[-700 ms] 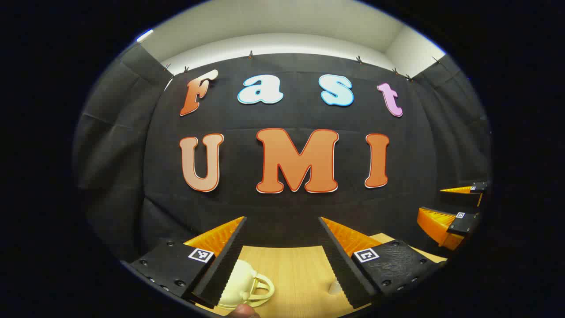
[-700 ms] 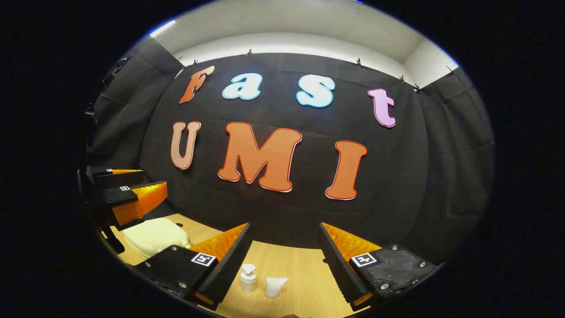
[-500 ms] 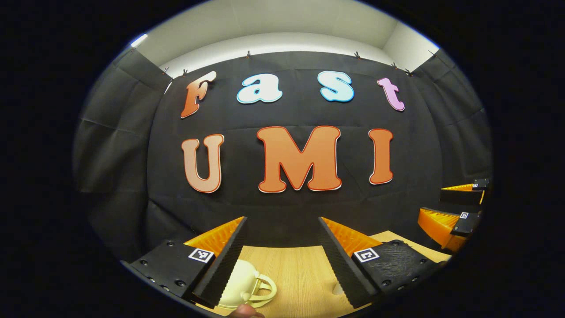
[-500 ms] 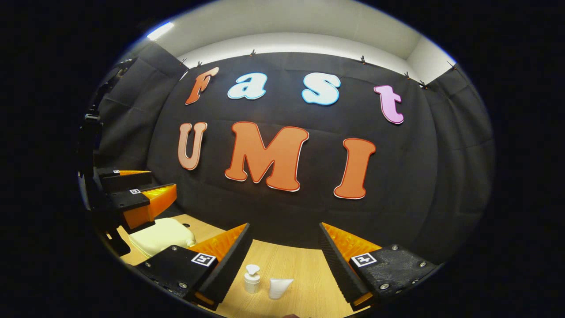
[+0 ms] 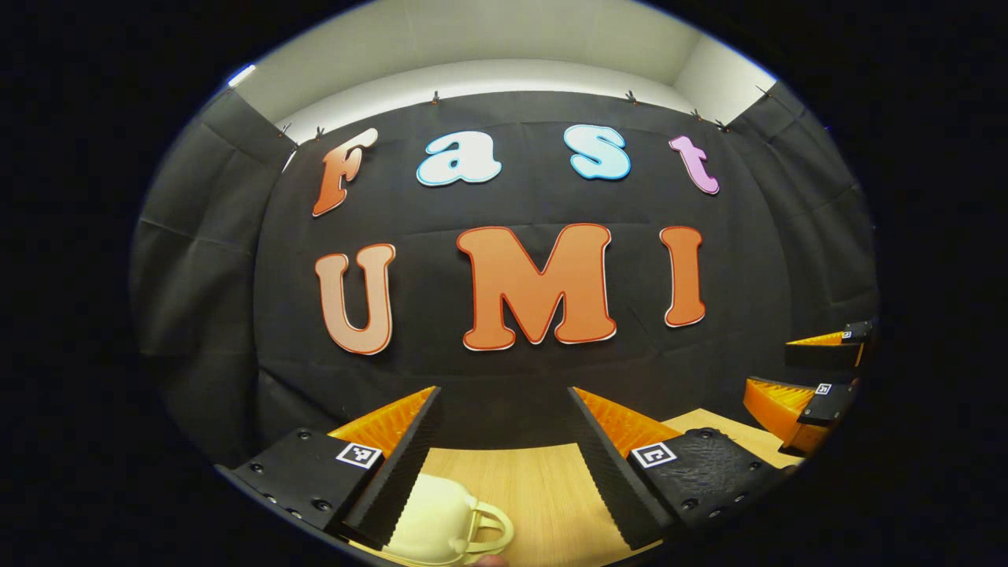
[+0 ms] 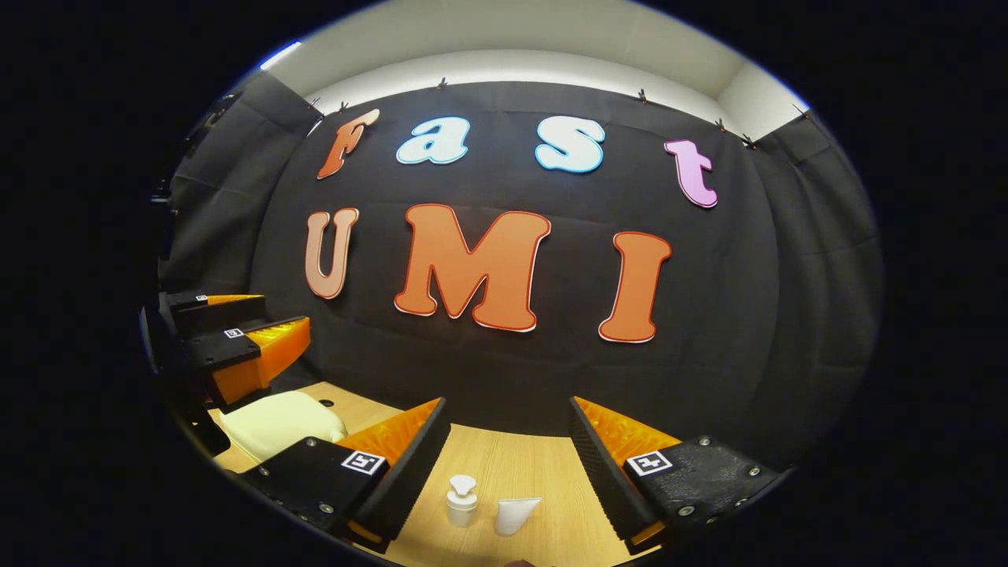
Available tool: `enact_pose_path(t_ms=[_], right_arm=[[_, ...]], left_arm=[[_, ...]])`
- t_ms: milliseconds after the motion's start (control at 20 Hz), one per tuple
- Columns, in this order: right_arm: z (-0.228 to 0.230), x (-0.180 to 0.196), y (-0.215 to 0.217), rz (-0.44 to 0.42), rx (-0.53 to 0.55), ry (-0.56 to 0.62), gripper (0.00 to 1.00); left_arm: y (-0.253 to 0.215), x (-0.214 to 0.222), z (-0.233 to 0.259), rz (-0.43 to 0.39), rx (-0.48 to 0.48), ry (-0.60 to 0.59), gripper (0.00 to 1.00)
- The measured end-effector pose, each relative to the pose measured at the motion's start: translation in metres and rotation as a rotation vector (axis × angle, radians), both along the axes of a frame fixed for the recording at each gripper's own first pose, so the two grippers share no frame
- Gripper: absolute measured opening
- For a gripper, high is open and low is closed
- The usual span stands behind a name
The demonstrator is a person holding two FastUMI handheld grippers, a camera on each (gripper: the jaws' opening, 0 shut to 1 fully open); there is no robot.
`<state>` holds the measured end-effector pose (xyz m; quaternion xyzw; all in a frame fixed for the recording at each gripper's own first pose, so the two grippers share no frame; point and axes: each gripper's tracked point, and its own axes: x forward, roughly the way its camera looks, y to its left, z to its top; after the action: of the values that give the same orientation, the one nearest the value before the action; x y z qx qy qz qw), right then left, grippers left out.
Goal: First open the suitcase, pack the skin care products into it, and then close the suitcase.
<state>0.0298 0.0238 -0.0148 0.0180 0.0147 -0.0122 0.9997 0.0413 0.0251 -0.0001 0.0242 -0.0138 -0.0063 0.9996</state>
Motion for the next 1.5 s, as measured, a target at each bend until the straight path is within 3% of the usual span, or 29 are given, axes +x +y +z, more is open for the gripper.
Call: enact_pose_path(t_ms=[300,550,900,1200,1500], right_arm=[[0.002,0.007,0.004,-0.032,-0.01,0.0,0.95],[-0.003,0.007,-0.003,-0.041,-0.039,0.007,0.95],[-0.009,0.009,-0.017,-0.038,-0.058,0.009,0.96],[-0.015,0.008,-0.039,-0.081,-0.084,0.013,0.95],[-0.019,0.007,-0.046,-0.118,-0.081,0.025,0.95]], left_arm=[[0.005,0.006,-0.007,-0.027,-0.028,-0.007,0.99],[0.006,0.01,-0.017,-0.026,0.066,0.01,0.99],[0.003,0.011,-0.055,-0.049,0.295,0.052,0.99],[0.009,0.011,-0.118,-0.062,0.494,0.152,0.99],[0.007,0.007,-0.192,-0.134,0.728,0.236,0.98]])
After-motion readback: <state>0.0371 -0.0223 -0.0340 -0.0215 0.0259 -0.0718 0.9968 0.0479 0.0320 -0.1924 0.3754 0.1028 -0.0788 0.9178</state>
